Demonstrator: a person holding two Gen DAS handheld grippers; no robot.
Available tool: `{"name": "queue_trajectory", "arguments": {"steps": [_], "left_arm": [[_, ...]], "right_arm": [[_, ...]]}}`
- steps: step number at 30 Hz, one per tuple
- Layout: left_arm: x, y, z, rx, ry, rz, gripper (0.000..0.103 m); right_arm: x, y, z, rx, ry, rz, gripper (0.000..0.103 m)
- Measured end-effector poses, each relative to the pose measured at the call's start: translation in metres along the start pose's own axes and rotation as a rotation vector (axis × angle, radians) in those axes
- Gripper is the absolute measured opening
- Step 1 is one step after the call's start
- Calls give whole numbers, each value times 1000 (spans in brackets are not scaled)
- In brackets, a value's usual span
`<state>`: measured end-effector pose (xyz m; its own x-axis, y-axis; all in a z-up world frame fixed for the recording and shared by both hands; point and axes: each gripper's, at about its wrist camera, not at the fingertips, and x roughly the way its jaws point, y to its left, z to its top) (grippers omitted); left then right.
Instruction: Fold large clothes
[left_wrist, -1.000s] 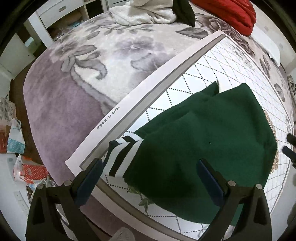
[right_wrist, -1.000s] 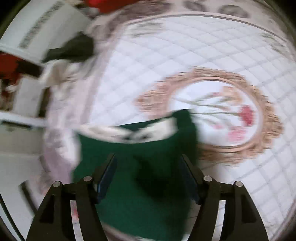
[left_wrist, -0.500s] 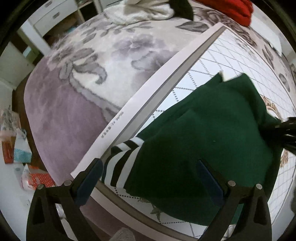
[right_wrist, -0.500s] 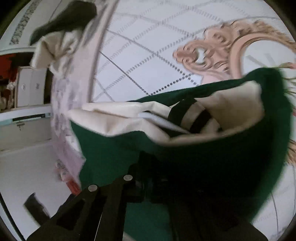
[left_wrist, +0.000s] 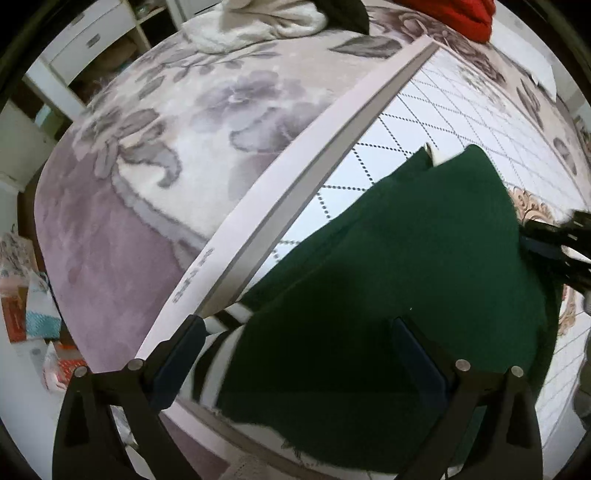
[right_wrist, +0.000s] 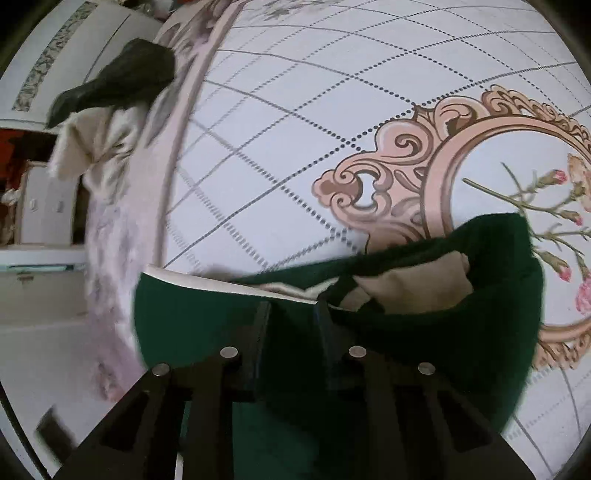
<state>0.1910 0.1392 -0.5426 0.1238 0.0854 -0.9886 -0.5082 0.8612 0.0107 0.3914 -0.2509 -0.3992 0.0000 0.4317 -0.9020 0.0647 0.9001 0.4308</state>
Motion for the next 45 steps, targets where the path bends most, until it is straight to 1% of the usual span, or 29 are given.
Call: {"name": "queue_trajectory", "arguments": {"steps": [1, 2, 3, 5, 7, 9, 10, 13, 15, 16, 17, 18, 20, 22, 26, 27, 28, 29, 30, 31, 34, 36, 39, 40, 41, 42, 43, 44, 45], "left_arm": [[-7, 8, -6, -21, -2, -14, 103], [-12, 15, -12, -44, -1, -30, 103], [-17, 26, -21, -81, 3, -52, 103], [-20, 42, -37, -155, 25, -95, 103], [-16, 57, -56, -235, 70, -170, 103], [5, 68, -77, -332, 132, -269, 103], [13, 69, -82, -359, 150, -301, 103], [48, 68, -91, -431, 171, -435, 103], [61, 65, -87, -443, 147, -474, 103], [64, 64, -85, -444, 134, -482, 103], [66, 62, -80, -445, 113, -485, 103], [67, 60, -74, -443, 88, -489, 103], [66, 58, -64, -437, 50, -496, 102], [68, 57, -56, -440, 29, -500, 102], [65, 51, -47, -432, -38, -501, 101], [62, 51, -46, -441, -62, -509, 90], [64, 51, -43, -450, -73, -512, 75], [63, 52, -42, -467, -89, -521, 69], [61, 54, -41, -483, -105, -540, 52], [62, 60, -41, -488, -116, -546, 39], [53, 56, -39, -454, -157, -537, 26], [51, 52, -38, -432, -172, -530, 22], [51, 54, -40, -434, -168, -539, 19], [50, 53, -37, -436, -175, -531, 17], [48, 55, -37, -439, -191, -519, 17], [44, 58, -37, -445, -206, -510, 16], [40, 63, -33, -457, -218, -517, 15], [38, 64, -29, -465, -223, -525, 15], [34, 65, -26, -469, -231, -532, 14]], "right_arm": [[-7, -1, -2, -3, -5, 22, 31], [-24, -5, -9, -5, -23, 42, 47], [-47, -13, -22, 0, -63, 45, 73], [-80, -34, -51, 29, -143, 72, 91], [-98, -61, -85, 81, -175, 119, 91], [-103, -91, -122, 144, -164, 130, 91], [-102, -109, -137, 178, -154, 152, 91], [-73, -148, -179, 306, -95, 233, 91], [-45, -172, -206, 394, -43, 281, 91], [-27, -183, -215, 436, -12, 343, 91], [-13, -187, -219, 461, 6, 369, 91], [0, -193, -222, 492, 10, 409, 96], [13, -193, -216, 489, -16, 495, 100], [18, -185, -202, 454, -13, 519, 100], [28, -164, -172, 336, 29, 494, 101], [33, -161, -164, 324, 50, 491, 103], [36, -157, -156, 312, 64, 496, 103], [39, -154, -152, 298, 76, 493, 103], [40, -151, -146, 289, 94, 489, 103], [40, -148, -144, 289, 94, 490, 103], [23, -147, -139, 266, 26, 449, 102], [18, -152, -131, 277, -37, 425, 102], [27, -155, -113, 289, -71, 495, 102], [31, -144, -105, 260, -80, 477, 101], [32, -136, -99, 235, -78, 461, 89], [31, -126, -94, 202, -79, 441, 65], [29, -126, -88, 205, -77, 458, 58], [27, -125, -84, 222, -70, 506, 51], [24, -121, -84, 217, -67, 514, 46]]}}
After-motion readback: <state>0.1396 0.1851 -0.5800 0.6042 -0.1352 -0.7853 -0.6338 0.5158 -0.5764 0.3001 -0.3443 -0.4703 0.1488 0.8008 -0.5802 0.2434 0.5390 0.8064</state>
